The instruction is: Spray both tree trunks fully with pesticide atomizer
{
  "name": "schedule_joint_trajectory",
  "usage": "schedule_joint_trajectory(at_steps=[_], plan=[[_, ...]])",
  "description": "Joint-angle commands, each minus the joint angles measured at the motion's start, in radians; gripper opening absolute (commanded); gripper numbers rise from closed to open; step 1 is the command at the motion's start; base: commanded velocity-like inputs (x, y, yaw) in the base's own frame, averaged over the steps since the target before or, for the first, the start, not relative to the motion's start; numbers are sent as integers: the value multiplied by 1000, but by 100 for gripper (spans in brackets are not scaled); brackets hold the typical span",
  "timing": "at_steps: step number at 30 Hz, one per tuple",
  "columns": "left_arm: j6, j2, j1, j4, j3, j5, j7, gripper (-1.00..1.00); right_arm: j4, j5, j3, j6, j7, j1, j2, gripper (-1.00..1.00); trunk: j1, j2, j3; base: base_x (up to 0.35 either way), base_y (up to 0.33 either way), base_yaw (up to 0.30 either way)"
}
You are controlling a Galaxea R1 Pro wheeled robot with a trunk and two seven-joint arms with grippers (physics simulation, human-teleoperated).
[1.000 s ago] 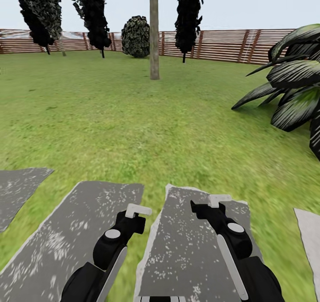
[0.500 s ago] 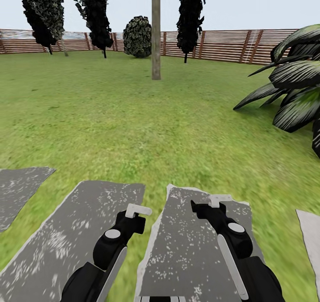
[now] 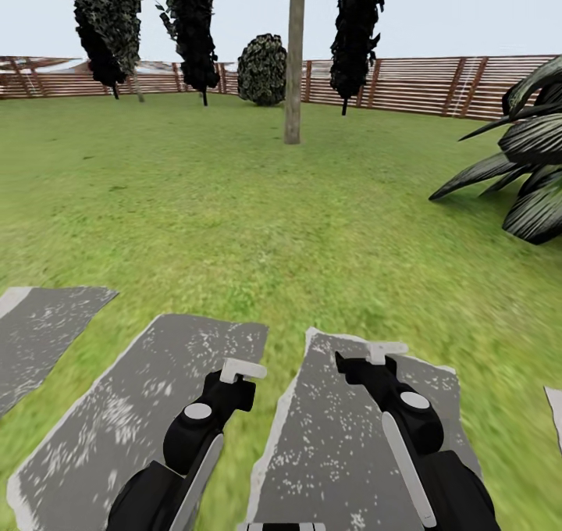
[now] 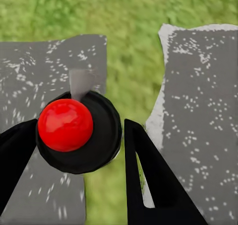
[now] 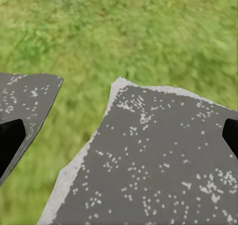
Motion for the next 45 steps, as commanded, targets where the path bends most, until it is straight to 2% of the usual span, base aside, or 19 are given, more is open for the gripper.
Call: schedule_joint_trajectory(at_steps=[1, 24, 28, 45], plan=[[4, 0, -1, -1, -1, 6, 8, -100, -1, -11, 0, 4, -9, 0, 0, 100, 0, 0, 0, 0, 0, 179], [4, 0, -1, -1, -1, 6, 8, -100, -1, -11, -4, 2, -9, 0, -2, 100, 0, 0, 3, 0, 0, 20], [-5, 4, -5, 3, -12, 9, -3, -100, -3, -30, -26, -13, 3, 0, -15, 100, 0, 0, 3, 0, 0, 0], [-5, 4, -5, 3, -12, 9, -3, -100, -3, -30, -26, -13, 3, 0, -15, 100, 0, 0, 3, 0, 0, 0]])
